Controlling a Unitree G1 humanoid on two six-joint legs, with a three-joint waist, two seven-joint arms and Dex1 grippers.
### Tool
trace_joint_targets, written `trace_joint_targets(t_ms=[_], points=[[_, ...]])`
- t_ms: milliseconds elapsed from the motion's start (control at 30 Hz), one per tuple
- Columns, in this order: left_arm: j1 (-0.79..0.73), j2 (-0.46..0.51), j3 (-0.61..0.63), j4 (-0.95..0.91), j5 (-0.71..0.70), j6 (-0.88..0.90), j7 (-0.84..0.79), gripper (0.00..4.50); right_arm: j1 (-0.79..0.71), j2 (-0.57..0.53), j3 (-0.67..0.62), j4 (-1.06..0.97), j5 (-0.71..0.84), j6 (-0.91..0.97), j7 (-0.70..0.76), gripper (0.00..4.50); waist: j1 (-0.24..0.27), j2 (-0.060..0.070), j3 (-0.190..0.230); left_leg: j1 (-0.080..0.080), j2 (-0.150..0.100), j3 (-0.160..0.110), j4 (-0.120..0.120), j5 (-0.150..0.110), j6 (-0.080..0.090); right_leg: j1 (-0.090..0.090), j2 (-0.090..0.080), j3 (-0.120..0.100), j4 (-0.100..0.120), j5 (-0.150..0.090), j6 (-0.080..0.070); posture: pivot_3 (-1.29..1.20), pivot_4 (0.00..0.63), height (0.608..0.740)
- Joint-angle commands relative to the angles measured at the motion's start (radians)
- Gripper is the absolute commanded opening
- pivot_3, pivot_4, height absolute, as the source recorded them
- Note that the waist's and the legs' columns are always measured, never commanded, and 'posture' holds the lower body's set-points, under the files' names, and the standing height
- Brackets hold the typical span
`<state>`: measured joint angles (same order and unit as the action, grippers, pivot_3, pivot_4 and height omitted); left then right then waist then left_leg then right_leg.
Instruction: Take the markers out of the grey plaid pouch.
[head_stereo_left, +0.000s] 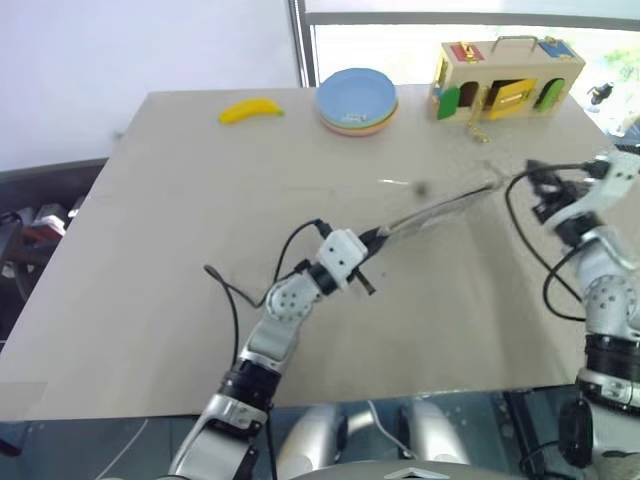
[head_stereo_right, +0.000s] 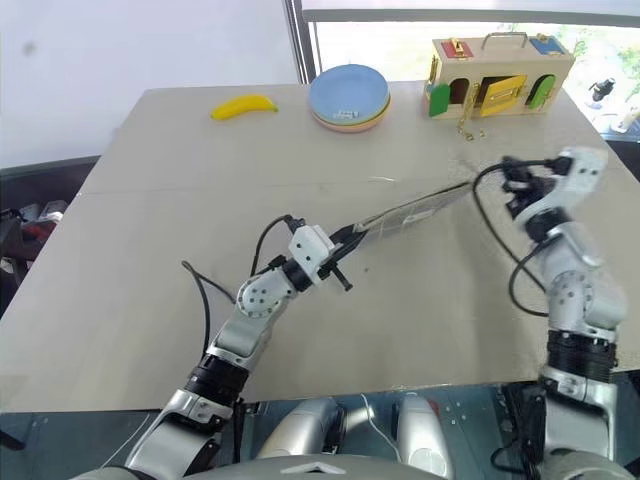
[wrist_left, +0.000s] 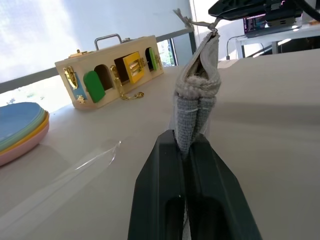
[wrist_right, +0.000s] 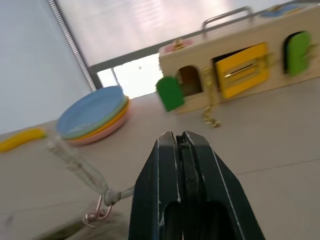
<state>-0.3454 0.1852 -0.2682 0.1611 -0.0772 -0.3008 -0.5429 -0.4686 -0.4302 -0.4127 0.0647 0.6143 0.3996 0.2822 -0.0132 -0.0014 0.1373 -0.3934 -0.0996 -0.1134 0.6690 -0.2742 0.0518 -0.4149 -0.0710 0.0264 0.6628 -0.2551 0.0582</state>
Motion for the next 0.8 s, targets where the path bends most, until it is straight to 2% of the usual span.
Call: trace_joint_targets(t_ms=[33, 67, 167, 300, 367, 533, 633, 800], points=[[0.022, 0.015, 0.040, -0.075, -0.084, 0.056, -0.052, 0.00, -0.024, -0.073, -0.075, -0.022, -0.011, -0.037, -0.004, 0.02, -0.001, 0.001, 0.000, 0.000, 0.000, 0.001, 0.000, 0.000, 0.000, 0.000, 0.000, 0.001, 0.000, 0.000, 0.000, 0.00, 0.150, 0.740], [0.024, 0.018, 0.040, -0.084, -0.101, 0.073, -0.071, 0.00, -0.017, -0.089, -0.063, -0.044, -0.006, -0.016, 0.015, 0.02, -0.001, 0.002, -0.001, 0.000, 0.000, 0.001, 0.000, 0.000, 0.000, 0.000, 0.000, 0.001, 0.000, 0.000, 0.000, 0.00, 0.150, 0.740], [0.024, 0.021, 0.036, -0.098, -0.139, 0.108, -0.121, 0.00, 0.034, -0.186, 0.015, -0.154, 0.011, 0.080, 0.140, 0.88, 0.003, 0.002, 0.000, 0.000, 0.000, 0.002, 0.000, 0.000, 0.000, 0.000, 0.000, 0.001, 0.000, 0.000, 0.000, 0.00, 0.150, 0.740], [0.010, 0.017, 0.038, -0.084, -0.163, 0.130, -0.172, 0.00, 0.109, -0.337, 0.116, -0.295, 0.008, 0.176, 0.292, 2.79, 0.001, 0.003, -0.001, 0.000, 0.001, 0.001, 0.000, 0.000, 0.000, 0.001, 0.000, 0.001, -0.001, 0.000, 0.000, 0.00, 0.150, 0.740], [-0.001, 0.011, 0.045, -0.071, -0.166, 0.136, -0.184, 0.00, 0.124, -0.377, 0.137, -0.349, 0.027, 0.212, 0.335, 3.71, 0.000, 0.003, -0.001, 0.001, 0.001, 0.002, 0.000, 0.000, 0.001, 0.001, 0.000, 0.001, -0.001, 0.000, 0.000, 0.00, 0.150, 0.740], [-0.014, -0.001, 0.055, -0.049, -0.163, 0.137, -0.201, 0.00, 0.120, -0.411, 0.174, -0.442, 0.066, 0.275, 0.405, 3.71, 0.005, 0.002, -0.001, 0.000, 0.001, 0.001, 0.001, 0.000, 0.001, 0.001, 0.000, 0.001, -0.001, 0.000, 0.000, 0.00, 0.150, 0.740], [-0.009, -0.009, 0.052, -0.044, -0.160, 0.132, -0.208, 0.00, 0.094, -0.389, 0.203, -0.438, 0.050, 0.285, 0.392, 2.94, 0.005, 0.002, 0.000, 0.000, 0.001, 0.001, 0.001, 0.000, 0.001, 0.001, 0.000, 0.001, -0.001, 0.000, 0.000, 0.00, 0.150, 0.740], [-0.006, -0.022, 0.044, -0.039, -0.156, 0.128, -0.224, 0.00, 0.056, -0.382, 0.244, -0.410, 0.026, 0.297, 0.399, 0.67, 0.010, 0.002, 0.000, 0.000, 0.001, 0.001, 0.001, 0.000, 0.000, 0.001, 0.000, 0.001, -0.002, 0.000, 0.000, 0.00, 0.150, 0.740]])
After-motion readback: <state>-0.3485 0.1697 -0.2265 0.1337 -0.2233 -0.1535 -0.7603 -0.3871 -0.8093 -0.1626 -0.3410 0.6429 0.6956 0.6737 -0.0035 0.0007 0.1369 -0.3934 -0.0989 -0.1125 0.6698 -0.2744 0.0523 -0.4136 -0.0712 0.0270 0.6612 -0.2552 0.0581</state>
